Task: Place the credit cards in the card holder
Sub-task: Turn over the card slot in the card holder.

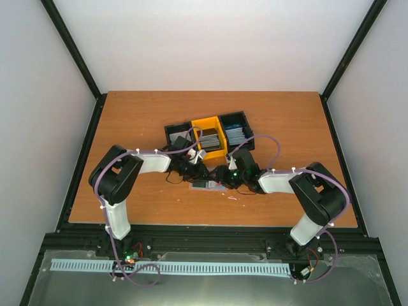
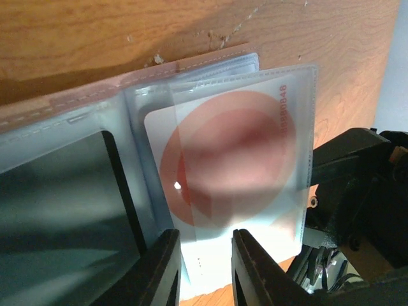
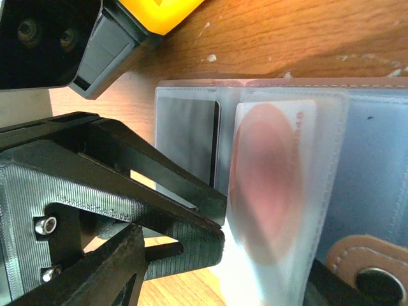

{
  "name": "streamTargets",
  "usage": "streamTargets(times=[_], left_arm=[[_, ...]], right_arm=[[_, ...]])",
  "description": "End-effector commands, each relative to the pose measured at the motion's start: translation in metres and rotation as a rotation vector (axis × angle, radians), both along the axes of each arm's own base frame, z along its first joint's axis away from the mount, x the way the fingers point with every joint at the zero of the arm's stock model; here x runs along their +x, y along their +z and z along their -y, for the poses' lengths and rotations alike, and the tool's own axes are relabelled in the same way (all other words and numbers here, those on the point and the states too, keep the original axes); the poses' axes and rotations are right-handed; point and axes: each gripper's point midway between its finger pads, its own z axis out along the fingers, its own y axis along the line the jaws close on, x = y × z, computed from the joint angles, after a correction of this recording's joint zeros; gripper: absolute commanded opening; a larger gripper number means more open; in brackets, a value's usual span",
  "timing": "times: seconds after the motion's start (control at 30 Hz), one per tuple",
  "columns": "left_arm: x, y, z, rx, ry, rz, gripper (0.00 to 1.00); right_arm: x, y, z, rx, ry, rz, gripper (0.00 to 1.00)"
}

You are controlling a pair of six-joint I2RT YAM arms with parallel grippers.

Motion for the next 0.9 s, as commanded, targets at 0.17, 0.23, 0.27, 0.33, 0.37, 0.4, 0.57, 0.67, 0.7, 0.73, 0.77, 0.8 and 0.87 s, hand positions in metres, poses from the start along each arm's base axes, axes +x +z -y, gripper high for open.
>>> streamTargets(times=[0.17, 0.23, 0.27, 0.33, 0.37, 0.4, 0.57, 0.67, 0.7, 0.73, 0.77, 0.8, 0.87], left_arm=[[0.015, 0.031, -0.001, 0.051, -0.017, 0.200, 0.13], [0.013, 0.030, -0.008, 0.083, -0.009, 0.214, 0.13], [0.012, 0.028, -0.011, 0.098, -0.005, 0.212, 0.14], [0.009, 0.024, -0.017, 0.127, 0.002, 0.205, 0.17], [0.008, 0.022, -0.019, 0.143, 0.007, 0.198, 0.19], [0.008, 0.019, -0.023, 0.163, 0.016, 0.193, 0.19], [0.016, 0.018, -0.051, 0.299, 0.161, 0.202, 0.19], [0.023, 0.026, -0.070, 0.347, 0.262, 0.232, 0.20], [0.024, 0.029, -0.076, 0.360, 0.291, 0.238, 0.21], [0.026, 0.031, -0.082, 0.374, 0.321, 0.245, 0.21], [0.028, 0.033, -0.087, 0.383, 0.345, 0.249, 0.21], [0.030, 0.036, -0.092, 0.389, 0.369, 0.253, 0.22], [0.034, 0.040, -0.102, 0.404, 0.418, 0.259, 0.24]], right_arm=[[0.005, 0.020, 0.011, -0.061, -0.046, 0.058, 0.48], [0.006, 0.024, 0.009, -0.061, -0.037, 0.058, 0.48], [0.006, 0.024, 0.007, -0.056, -0.027, 0.053, 0.49], [0.005, 0.022, 0.002, -0.045, -0.010, 0.037, 0.49], [0.004, 0.019, 0.001, -0.042, -0.003, 0.027, 0.49], [0.004, 0.017, 0.000, -0.039, 0.002, 0.022, 0.49], [0.002, 0.023, -0.007, -0.034, 0.029, 0.039, 0.49], [0.001, 0.035, -0.016, -0.019, 0.064, 0.065, 0.49], [0.000, 0.039, -0.020, -0.011, 0.077, 0.070, 0.49], [0.000, 0.043, -0.024, 0.002, 0.091, 0.077, 0.49], [-0.001, 0.046, -0.029, 0.017, 0.107, 0.082, 0.50], [-0.001, 0.048, -0.033, 0.032, 0.122, 0.083, 0.50], [-0.003, 0.053, -0.044, 0.073, 0.164, 0.089, 0.50]])
